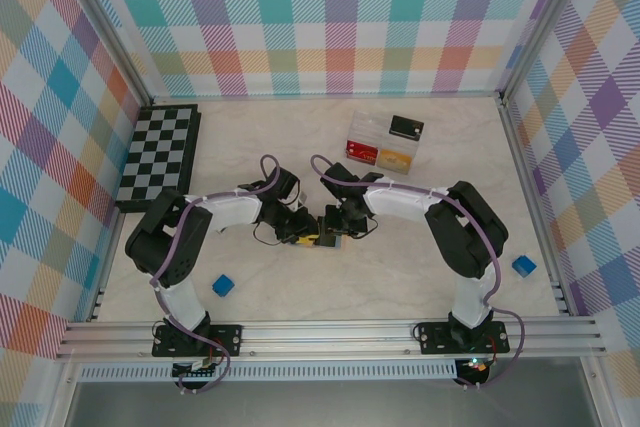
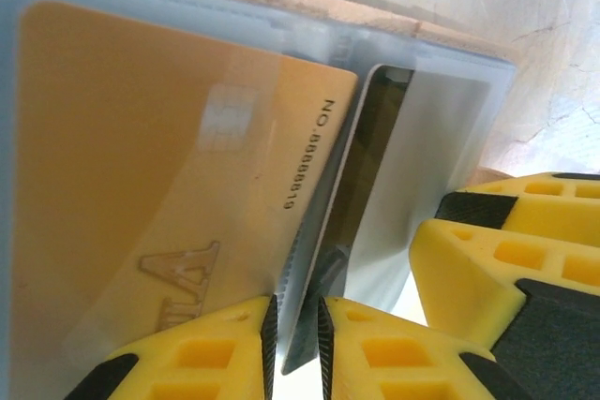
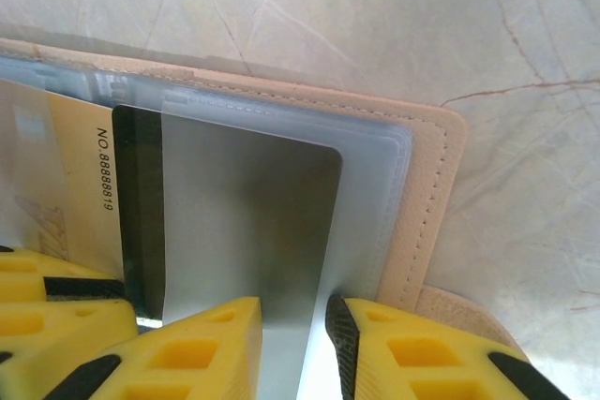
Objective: Take the credit cards out of the card holder
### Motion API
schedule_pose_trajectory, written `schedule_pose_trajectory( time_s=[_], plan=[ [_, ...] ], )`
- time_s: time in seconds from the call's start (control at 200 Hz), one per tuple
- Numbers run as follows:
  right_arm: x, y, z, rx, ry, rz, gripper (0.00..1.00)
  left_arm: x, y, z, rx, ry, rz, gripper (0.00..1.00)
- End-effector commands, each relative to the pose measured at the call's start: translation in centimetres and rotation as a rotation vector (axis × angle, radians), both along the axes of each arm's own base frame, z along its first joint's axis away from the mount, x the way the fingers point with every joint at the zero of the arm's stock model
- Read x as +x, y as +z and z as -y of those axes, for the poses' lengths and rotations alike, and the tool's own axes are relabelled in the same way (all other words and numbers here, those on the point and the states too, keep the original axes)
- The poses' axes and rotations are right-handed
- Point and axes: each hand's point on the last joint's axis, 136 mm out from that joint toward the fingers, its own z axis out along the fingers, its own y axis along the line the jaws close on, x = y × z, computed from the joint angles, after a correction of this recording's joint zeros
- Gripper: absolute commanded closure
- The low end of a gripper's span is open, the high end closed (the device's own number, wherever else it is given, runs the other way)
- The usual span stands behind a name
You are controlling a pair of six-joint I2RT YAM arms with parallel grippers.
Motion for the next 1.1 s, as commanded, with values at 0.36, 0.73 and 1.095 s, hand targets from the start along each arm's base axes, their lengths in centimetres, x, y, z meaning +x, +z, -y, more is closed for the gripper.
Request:
schedule_pose_trajectory(
  time_s=[0.36,0.73,1.095],
  plan=[
    [-1.5,-2.9,1.5,-0.063,-0.019,-0.082,0.73,-0.3,-0.4,1.3,-0.043,-0.052,-0.005,0.79],
    [-1.9,-3.4,1.4,-0.058,-0.018,-0.103,0.77,-0.2,-0.7,1.3,-0.043,-0.060,0.001,0.79],
    [-2.0,-3.7,1.7,-0.072,-0.018,-0.109,0.76,0.2,-0.2,0.4,-0.004,-0.039,0.035,0.94]
  ],
)
